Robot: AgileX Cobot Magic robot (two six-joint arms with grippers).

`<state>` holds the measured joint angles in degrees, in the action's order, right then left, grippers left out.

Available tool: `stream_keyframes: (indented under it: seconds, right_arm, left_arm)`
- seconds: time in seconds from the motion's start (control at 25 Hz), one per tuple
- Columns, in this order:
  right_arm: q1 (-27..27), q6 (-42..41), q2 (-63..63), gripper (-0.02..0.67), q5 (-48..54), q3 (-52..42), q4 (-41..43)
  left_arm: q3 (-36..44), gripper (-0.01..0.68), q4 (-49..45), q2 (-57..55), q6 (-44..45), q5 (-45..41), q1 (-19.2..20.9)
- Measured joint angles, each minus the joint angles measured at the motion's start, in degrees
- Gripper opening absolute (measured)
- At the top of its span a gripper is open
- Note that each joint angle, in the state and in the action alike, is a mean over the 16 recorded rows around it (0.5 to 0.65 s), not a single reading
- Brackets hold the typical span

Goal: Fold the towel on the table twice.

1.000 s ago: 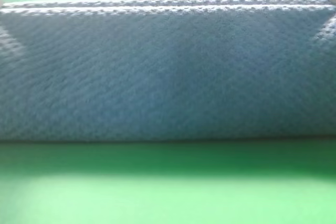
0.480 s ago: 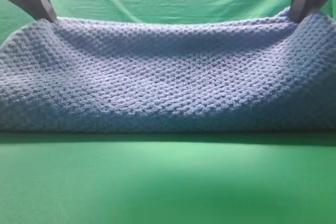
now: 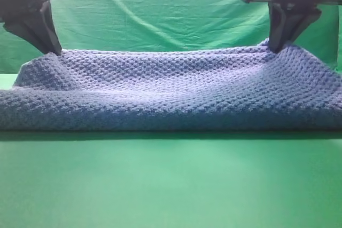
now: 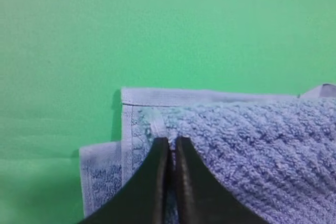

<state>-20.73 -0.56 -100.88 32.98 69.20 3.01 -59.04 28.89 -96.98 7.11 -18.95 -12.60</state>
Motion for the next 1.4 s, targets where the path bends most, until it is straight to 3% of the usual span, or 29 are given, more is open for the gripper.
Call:
stream_keyframes:
  seconds: [0.16,0.32,0.72,0.88,1.04,1.4]
  right_arm:
    - [0.17,-0.03,-1.9,0.007,-1.69,0.55,0.01]
    - [0.23,-0.07,-2.88,0.07,-3.18,0.63,0.07]
    - [0.36,-0.14,-3.46,0.452,2.46,4.37,0.36]
    - [0.39,-0.16,-3.44,0.548,10.24,9.13,0.45]
    - [0.39,-0.17,-2.85,0.561,19.17,15.02,0.26]
    - [0.41,-0.17,3.82,0.42,33.31,24.43,-1.18]
  left_arm:
    - [-0.04,0.007,0.0,-0.96,0.7,1.91,0.0]
    - [-0.06,0.065,-0.02,-1.46,2.37,3.13,0.0]
    - [-0.49,0.424,-2.06,0.56,6.85,2.47,0.0]
    - [-1.69,0.487,-3.19,4.06,7.43,-0.43,0.0]
    - [-3.36,0.42,-4.3,9.14,7.5,-4.98,0.0]
    - [-6.6,0.097,-5.23,22.27,7.57,-17.74,0.0]
